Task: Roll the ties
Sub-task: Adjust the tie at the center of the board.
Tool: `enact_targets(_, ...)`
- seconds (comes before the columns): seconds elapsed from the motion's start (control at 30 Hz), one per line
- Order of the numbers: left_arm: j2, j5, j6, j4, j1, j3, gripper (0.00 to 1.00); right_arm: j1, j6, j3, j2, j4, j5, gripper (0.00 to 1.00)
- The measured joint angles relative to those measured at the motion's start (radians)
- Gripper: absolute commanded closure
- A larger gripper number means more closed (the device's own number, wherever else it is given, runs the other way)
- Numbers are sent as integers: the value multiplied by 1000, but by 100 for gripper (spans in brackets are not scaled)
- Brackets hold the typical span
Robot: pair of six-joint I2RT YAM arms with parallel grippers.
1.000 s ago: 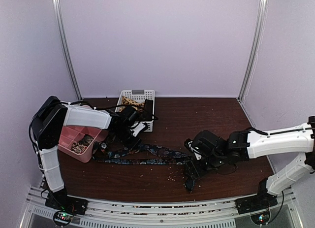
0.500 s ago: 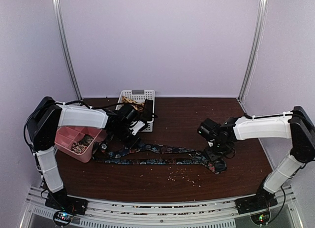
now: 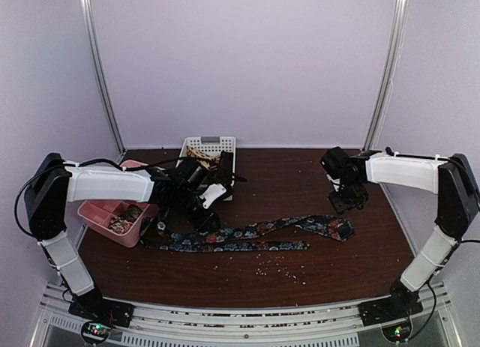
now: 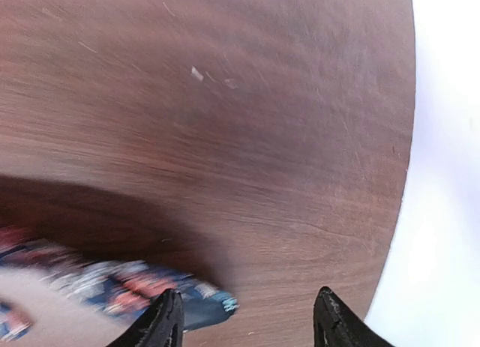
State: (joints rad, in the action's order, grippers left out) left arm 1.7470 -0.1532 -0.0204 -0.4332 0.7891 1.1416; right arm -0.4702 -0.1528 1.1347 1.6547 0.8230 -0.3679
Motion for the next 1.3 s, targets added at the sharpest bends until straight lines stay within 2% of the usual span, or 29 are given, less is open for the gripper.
enact_targets(0.27, -155, -27, 183, 77, 10, -119, 55, -26, 0, -108, -302, -105, 347, 47)
enact_targets(0.47, -160, 46, 303, 117, 73, -211, 59, -47, -40, -171, -243, -179, 506, 53)
enact_targets(0.6, -114, 74, 350, 134, 84, -209, 64, -48, -61, -174, -145, -215, 522, 54)
enact_targets(0.7, -24, 92, 380, 124, 82, -164, 65, -48, -66, -161, -79, -220, 518, 54)
enact_targets(0.83, 83, 109, 401, 111, 80, -91, 64, -47, -67, -119, -11, -224, 501, 53)
enact_targets(1.17, 135, 79, 398, 83, 46, -20, 56, -2, -51, -73, 111, -213, 480, 54)
enact_targets(1.23, 149, 49, 391, 60, 30, 0, 59, 11, -44, -65, 114, -200, 488, 54)
enact_targets(1.3, 165, 17, 386, 31, 20, 25, 68, 17, -32, -51, 116, -175, 492, 55)
